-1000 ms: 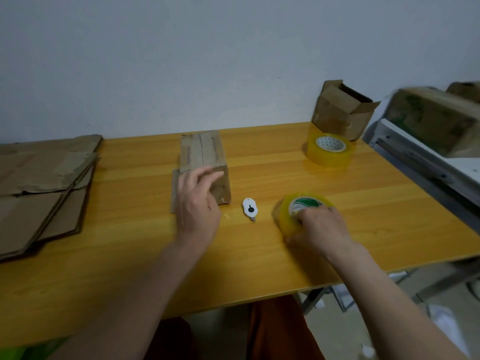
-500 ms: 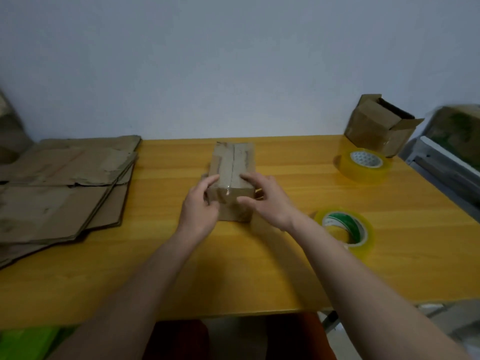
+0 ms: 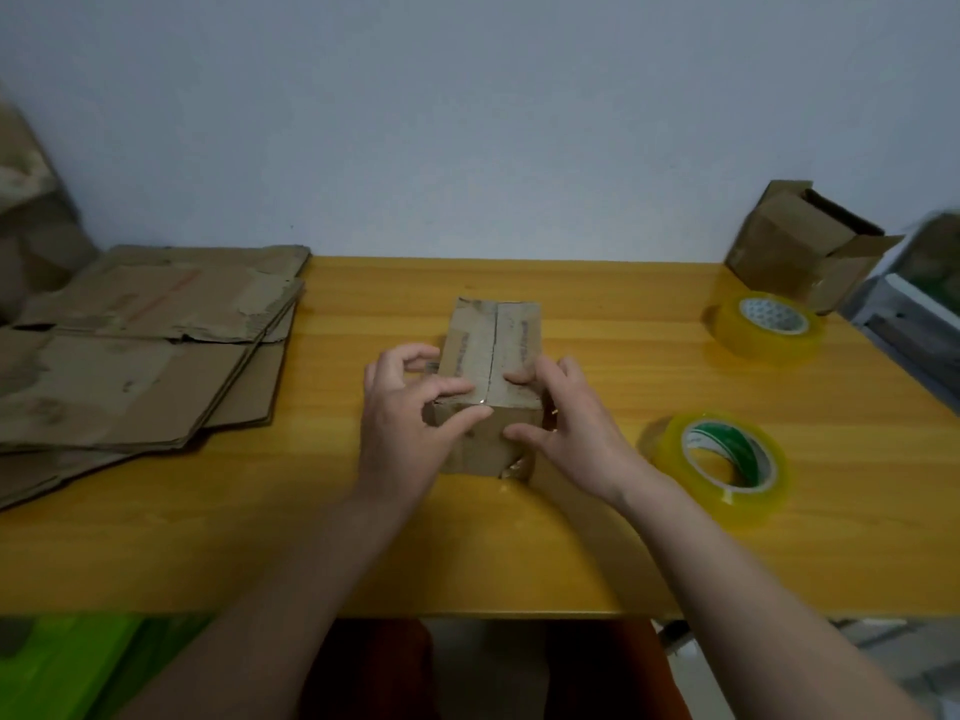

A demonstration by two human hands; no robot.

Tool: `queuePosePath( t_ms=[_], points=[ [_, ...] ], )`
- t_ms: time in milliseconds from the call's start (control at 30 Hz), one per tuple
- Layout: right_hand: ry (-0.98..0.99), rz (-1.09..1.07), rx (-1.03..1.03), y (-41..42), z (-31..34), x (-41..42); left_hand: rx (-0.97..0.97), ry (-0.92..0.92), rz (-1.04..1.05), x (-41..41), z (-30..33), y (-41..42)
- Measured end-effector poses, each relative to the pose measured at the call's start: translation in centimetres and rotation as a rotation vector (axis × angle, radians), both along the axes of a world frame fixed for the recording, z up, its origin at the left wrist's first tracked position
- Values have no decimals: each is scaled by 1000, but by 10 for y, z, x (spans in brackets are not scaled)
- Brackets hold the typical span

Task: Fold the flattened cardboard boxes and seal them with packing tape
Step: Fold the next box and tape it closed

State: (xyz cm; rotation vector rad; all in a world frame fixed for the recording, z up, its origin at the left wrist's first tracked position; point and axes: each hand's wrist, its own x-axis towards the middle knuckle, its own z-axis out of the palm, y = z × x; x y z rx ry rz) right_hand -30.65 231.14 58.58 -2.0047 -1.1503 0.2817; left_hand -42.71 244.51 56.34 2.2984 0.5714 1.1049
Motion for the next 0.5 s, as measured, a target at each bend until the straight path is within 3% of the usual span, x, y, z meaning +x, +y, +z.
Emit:
queuePosePath(
  t_ms=[133, 200, 267, 333, 500],
  points=[
    [-4, 87, -133, -11, 16, 11, 74, -16, -168, 6, 2, 3],
    [-145, 76, -227, -16, 27, 12, 84, -26, -223, 6, 3, 4],
    [-264, 109, -162, -14, 38, 5, 125, -25, -286, 4, 4, 7],
    [-218, 217, -103, -7, 42, -9, 167, -10, -335, 2, 3, 13],
    [-236, 258, -224, 10, 40, 0, 139, 43, -405, 2, 3, 24]
  ],
)
